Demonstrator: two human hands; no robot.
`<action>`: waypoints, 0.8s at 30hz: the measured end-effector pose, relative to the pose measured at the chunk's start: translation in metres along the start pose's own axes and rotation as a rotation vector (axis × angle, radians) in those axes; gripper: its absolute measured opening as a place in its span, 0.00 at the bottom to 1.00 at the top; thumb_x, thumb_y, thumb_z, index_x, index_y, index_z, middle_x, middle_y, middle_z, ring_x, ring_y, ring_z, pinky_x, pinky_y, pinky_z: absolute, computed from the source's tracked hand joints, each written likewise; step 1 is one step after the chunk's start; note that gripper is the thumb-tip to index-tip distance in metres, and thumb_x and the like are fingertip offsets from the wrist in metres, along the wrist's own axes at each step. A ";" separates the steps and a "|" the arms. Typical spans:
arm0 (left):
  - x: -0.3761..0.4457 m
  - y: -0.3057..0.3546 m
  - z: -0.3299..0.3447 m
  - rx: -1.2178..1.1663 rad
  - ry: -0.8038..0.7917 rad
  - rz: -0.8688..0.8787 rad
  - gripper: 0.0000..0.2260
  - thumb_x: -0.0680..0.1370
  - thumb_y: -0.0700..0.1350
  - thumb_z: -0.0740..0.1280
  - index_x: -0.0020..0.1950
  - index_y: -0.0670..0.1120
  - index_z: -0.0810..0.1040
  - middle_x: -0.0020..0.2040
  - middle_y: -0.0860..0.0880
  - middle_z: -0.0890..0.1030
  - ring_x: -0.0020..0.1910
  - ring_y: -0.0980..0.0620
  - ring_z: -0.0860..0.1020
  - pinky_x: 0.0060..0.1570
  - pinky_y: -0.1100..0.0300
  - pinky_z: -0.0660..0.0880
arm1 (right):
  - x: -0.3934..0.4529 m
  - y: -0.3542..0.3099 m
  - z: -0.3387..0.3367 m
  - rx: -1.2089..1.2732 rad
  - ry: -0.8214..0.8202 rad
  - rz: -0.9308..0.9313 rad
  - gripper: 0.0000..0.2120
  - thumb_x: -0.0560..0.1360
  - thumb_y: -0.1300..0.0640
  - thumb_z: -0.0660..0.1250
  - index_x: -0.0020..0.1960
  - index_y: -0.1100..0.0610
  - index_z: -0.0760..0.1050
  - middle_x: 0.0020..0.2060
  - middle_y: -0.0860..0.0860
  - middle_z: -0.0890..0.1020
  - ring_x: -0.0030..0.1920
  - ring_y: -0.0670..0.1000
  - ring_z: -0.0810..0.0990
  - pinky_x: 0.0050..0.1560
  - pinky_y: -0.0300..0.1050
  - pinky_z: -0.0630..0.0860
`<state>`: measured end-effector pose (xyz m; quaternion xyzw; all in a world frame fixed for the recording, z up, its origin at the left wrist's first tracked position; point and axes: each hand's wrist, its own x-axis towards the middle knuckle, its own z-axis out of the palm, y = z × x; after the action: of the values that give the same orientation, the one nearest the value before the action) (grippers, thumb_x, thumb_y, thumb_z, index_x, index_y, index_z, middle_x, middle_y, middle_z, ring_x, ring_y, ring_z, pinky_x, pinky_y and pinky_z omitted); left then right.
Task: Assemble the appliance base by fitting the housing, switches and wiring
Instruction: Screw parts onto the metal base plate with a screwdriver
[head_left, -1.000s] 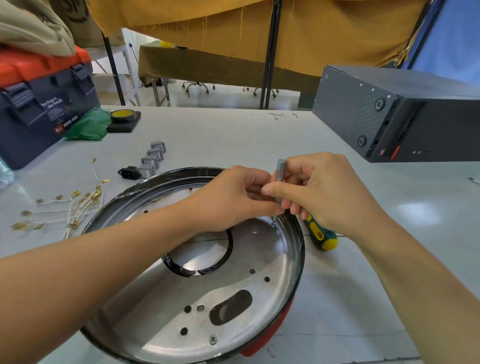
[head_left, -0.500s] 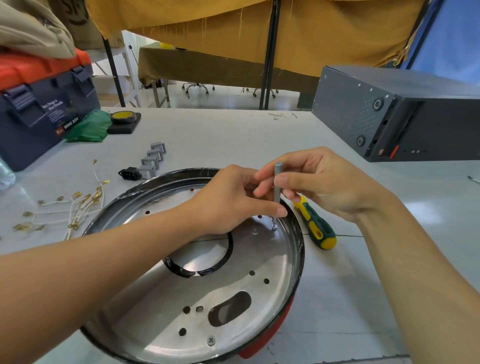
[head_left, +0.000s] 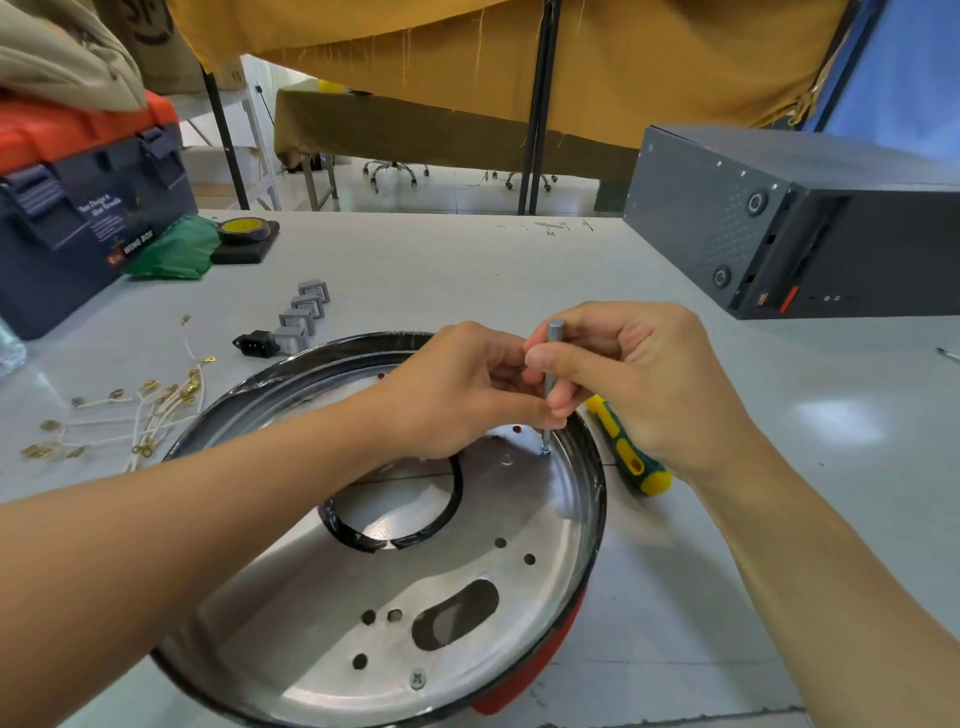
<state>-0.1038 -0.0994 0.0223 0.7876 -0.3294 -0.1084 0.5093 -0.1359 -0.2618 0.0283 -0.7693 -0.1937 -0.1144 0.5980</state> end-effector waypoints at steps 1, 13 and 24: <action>0.000 0.000 0.000 -0.003 -0.011 -0.005 0.02 0.72 0.37 0.72 0.41 0.41 0.81 0.41 0.36 0.82 0.42 0.50 0.79 0.56 0.41 0.74 | -0.002 0.000 0.002 -0.004 0.036 -0.005 0.03 0.71 0.65 0.71 0.40 0.59 0.82 0.27 0.53 0.81 0.26 0.48 0.79 0.31 0.37 0.77; -0.001 0.002 0.006 -0.061 0.004 0.026 0.07 0.70 0.41 0.74 0.40 0.40 0.78 0.41 0.32 0.78 0.40 0.45 0.75 0.50 0.41 0.74 | -0.010 -0.001 0.006 -0.070 0.092 -0.013 0.02 0.71 0.62 0.72 0.40 0.56 0.82 0.30 0.55 0.82 0.26 0.46 0.76 0.31 0.36 0.74; 0.000 -0.001 0.003 -0.057 0.060 0.013 0.05 0.69 0.37 0.75 0.41 0.44 0.82 0.40 0.44 0.84 0.42 0.49 0.81 0.56 0.52 0.76 | 0.008 0.001 -0.022 0.054 -0.352 0.103 0.09 0.76 0.63 0.64 0.50 0.53 0.81 0.42 0.51 0.86 0.33 0.44 0.78 0.31 0.34 0.73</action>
<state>-0.1053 -0.1017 0.0200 0.7736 -0.3158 -0.0908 0.5417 -0.1266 -0.2817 0.0361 -0.7700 -0.2586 0.0581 0.5804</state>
